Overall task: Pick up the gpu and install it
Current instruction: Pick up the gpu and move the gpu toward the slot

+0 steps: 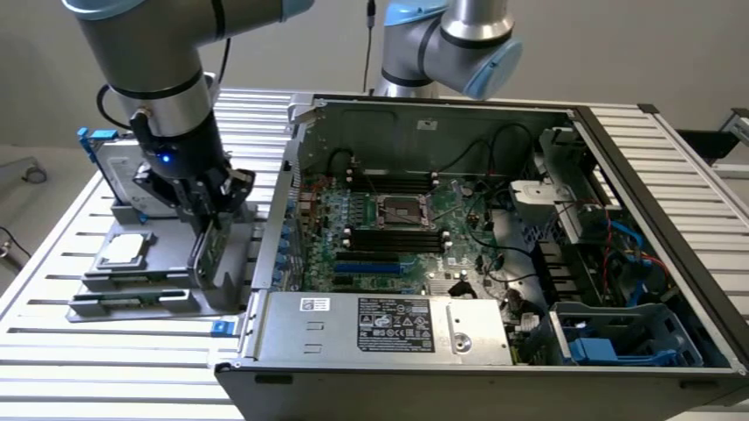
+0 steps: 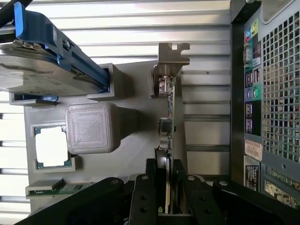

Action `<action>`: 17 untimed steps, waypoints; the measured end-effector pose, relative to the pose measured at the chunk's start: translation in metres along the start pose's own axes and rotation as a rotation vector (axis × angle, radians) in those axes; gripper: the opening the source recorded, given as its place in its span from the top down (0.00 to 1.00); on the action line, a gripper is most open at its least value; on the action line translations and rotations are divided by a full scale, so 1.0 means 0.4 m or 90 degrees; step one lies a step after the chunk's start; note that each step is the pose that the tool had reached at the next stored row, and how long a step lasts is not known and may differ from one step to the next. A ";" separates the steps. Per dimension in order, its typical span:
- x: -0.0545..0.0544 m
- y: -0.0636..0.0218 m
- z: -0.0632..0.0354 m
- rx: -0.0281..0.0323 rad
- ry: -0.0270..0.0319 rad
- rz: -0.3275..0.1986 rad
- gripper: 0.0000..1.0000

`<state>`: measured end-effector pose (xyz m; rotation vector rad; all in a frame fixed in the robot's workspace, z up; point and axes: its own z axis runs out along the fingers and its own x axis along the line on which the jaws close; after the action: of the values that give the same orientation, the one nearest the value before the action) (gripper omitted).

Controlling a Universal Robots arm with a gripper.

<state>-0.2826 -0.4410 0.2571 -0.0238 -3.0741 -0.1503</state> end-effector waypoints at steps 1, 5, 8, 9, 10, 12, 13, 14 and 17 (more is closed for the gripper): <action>-0.001 0.000 0.000 0.0000 -0.0001 0.000 0.74; -0.005 0.000 0.000 0.0001 0.0000 0.000 0.74; -0.007 0.000 0.000 0.0005 0.0001 -0.002 0.74; -0.008 0.000 0.000 0.0008 0.0002 -0.002 0.74; -0.009 0.000 0.000 0.0011 0.0004 -0.003 0.74; -0.012 0.000 -0.001 0.0015 0.0006 -0.005 0.74; -0.013 0.000 -0.001 0.0016 0.0007 -0.006 0.74; -0.014 0.001 -0.001 0.0018 0.0009 -0.007 0.74; -0.017 0.002 -0.001 0.0021 0.0012 -0.012 0.74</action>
<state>-0.2759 -0.4403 0.2570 0.0047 -3.0734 -0.1461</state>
